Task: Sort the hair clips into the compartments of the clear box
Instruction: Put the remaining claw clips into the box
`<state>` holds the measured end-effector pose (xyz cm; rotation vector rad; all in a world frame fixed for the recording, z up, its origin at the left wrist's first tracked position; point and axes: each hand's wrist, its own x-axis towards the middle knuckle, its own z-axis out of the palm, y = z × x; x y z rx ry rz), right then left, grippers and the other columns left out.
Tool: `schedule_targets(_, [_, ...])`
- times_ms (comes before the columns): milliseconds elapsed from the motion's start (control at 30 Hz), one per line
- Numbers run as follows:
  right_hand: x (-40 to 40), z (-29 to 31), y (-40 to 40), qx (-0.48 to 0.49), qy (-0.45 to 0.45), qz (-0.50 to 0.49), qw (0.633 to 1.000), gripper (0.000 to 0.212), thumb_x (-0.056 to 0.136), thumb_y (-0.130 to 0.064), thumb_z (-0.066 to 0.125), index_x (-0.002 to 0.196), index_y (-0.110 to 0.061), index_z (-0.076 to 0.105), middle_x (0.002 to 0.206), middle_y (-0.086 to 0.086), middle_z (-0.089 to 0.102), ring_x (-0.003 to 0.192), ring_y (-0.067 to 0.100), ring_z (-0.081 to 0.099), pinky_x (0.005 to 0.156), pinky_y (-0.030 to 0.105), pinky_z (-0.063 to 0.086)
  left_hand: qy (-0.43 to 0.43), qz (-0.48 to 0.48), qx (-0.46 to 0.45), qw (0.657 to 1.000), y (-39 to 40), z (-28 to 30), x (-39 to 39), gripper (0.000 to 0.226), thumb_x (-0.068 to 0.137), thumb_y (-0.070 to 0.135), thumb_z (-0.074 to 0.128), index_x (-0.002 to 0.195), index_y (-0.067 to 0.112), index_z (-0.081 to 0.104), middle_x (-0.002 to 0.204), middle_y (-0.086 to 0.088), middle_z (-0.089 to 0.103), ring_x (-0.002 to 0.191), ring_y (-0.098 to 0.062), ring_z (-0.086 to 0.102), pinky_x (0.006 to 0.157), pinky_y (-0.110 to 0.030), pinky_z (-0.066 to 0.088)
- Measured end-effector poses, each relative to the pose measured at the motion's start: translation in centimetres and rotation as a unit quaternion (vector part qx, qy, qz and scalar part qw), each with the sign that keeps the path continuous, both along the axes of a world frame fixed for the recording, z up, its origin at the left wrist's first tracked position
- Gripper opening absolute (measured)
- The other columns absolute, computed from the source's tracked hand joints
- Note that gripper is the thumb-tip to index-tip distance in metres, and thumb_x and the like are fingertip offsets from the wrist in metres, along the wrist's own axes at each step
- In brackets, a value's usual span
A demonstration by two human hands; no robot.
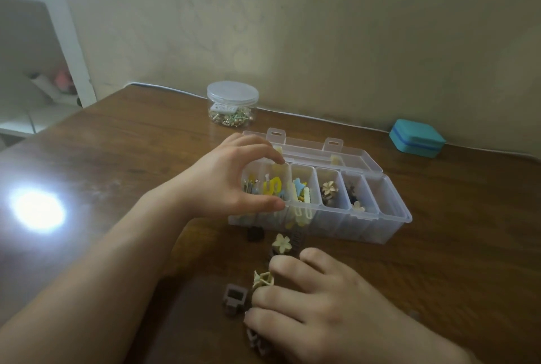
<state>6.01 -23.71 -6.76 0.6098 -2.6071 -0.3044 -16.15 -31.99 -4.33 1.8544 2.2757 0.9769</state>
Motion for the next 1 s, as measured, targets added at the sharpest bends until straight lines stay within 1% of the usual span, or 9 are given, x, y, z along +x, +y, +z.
schedule_targets(100, [0.0, 0.1, 0.4, -0.003, -0.011, 0.004, 1.000, 0.023, 0.101, -0.023, 0.047, 0.097, -0.031, 0.068, 0.095, -0.013, 0.065, 0.100, 0.014, 0.060, 0.076, 0.026, 0.047, -0.003, -0.002, -0.004, 1.000, 0.0, 0.0, 0.0, 0.067, 0.067, 0.072, 0.064, 0.125, 0.038, 0.057, 0.129, 0.021, 0.048, 0.127, -0.001, 0.034, 0.103, -0.030, 0.036])
schedule_targets(300, [0.3, 1.1, 2.2, -0.030, -0.087, -0.002, 0.996, 0.018, 0.098, -0.040, 0.050, 0.096, -0.036, 0.068, 0.100, -0.020, 0.064, 0.108, 0.012, 0.056, 0.078, 0.029, 0.048, 0.000, -0.001, -0.004, 1.000, 0.0, -0.1, -0.1, 0.064, 0.068, 0.069, 0.067, 0.124, 0.038, 0.057, 0.129, 0.022, 0.047, 0.125, 0.000, 0.033, 0.100, -0.025, 0.034])
schedule_targets(367, [0.4, 1.2, 2.5, -0.045, -0.097, 0.000, 0.994, 0.017, 0.097, -0.039, 0.051, 0.096, -0.036, 0.068, 0.099, -0.021, 0.064, 0.106, 0.009, 0.054, 0.079, 0.028, 0.046, 0.000, -0.002, -0.004, 1.000, 0.1, -0.2, -0.1, 0.063, 0.068, 0.069, 0.067, 0.123, 0.039, 0.057, 0.129, 0.022, 0.047, 0.124, 0.000, 0.033, 0.099, -0.023, 0.033])
schedule_targets(533, [0.7, 0.3, 2.3, -0.065, -0.053, 0.001, 0.996, 0.014, 0.100, -0.027, 0.052, 0.110, -0.031, 0.062, 0.088, -0.016, 0.064, 0.096, 0.011, 0.055, 0.081, 0.029, 0.046, -0.005, 0.001, 0.002, 1.000, 0.1, -0.2, 0.0, 0.071, 0.066, 0.074, 0.063, 0.128, 0.040, 0.053, 0.130, 0.023, 0.047, 0.127, -0.001, 0.033, 0.103, -0.030, 0.036])
schedule_targets(633, [0.8, 0.1, 2.4, -0.052, -0.032, -0.011, 0.998, 0.030, 0.100, -0.025, 0.050, 0.130, -0.028, 0.051, 0.086, -0.015, 0.063, 0.094, 0.012, 0.055, 0.083, 0.030, 0.046, -0.004, -0.001, 0.009, 1.000, 0.1, -0.2, 0.0, 0.072, 0.067, 0.072, 0.065, 0.130, 0.041, 0.051, 0.130, 0.023, 0.048, 0.127, 0.001, 0.034, 0.101, -0.027, 0.035])
schedule_targets(733, [1.0, 0.3, 2.8, -0.043, -0.015, -0.011, 0.999, 0.030, 0.100, -0.023, 0.050, 0.129, -0.030, 0.052, 0.086, -0.014, 0.064, 0.096, 0.013, 0.054, 0.083, 0.034, 0.048, 0.000, 0.000, 0.007, 1.000, 0.1, -0.2, 0.0, 0.071, 0.067, 0.073, 0.064, 0.129, 0.041, 0.051, 0.130, 0.024, 0.048, 0.126, 0.001, 0.035, 0.100, -0.027, 0.036])
schedule_targets(833, [1.1, 1.7, 3.5, -0.162, -0.021, -0.035, 0.986, 0.027, 0.089, -0.022, 0.062, 0.115, -0.031, 0.063, 0.095, -0.016, 0.061, 0.095, 0.011, 0.053, 0.077, 0.034, 0.048, 0.003, 0.001, 0.005, 1.000, 0.1, -0.1, 0.0, 0.071, 0.067, 0.074, 0.064, 0.128, 0.040, 0.053, 0.130, 0.023, 0.048, 0.126, -0.001, 0.036, 0.103, -0.032, 0.038])
schedule_targets(900, [0.6, 3.2, 4.2, -0.310, -0.032, -0.086, 0.946, 0.021, 0.085, -0.032, 0.062, 0.105, -0.037, 0.067, 0.096, -0.015, 0.056, 0.093, 0.007, 0.054, 0.073, 0.030, 0.050, 0.002, 0.000, 0.003, 1.000, 0.0, -0.1, 0.0, 0.071, 0.067, 0.074, 0.063, 0.128, 0.040, 0.053, 0.130, 0.022, 0.049, 0.126, -0.002, 0.036, 0.103, -0.034, 0.039])
schedule_targets(1000, [-1.1, 4.3, 5.5, -0.398, -0.015, -0.141, 0.906, 0.013, 0.084, -0.038, 0.062, 0.096, -0.039, 0.067, 0.096, -0.014, 0.060, 0.094, 0.007, 0.058, 0.077, 0.022, 0.051, 0.003, -0.002, 0.003, 1.000, 0.1, -0.2, 0.0, 0.071, 0.067, 0.074, 0.063, 0.128, 0.039, 0.054, 0.130, 0.021, 0.049, 0.126, -0.003, 0.036, 0.104, -0.034, 0.038])
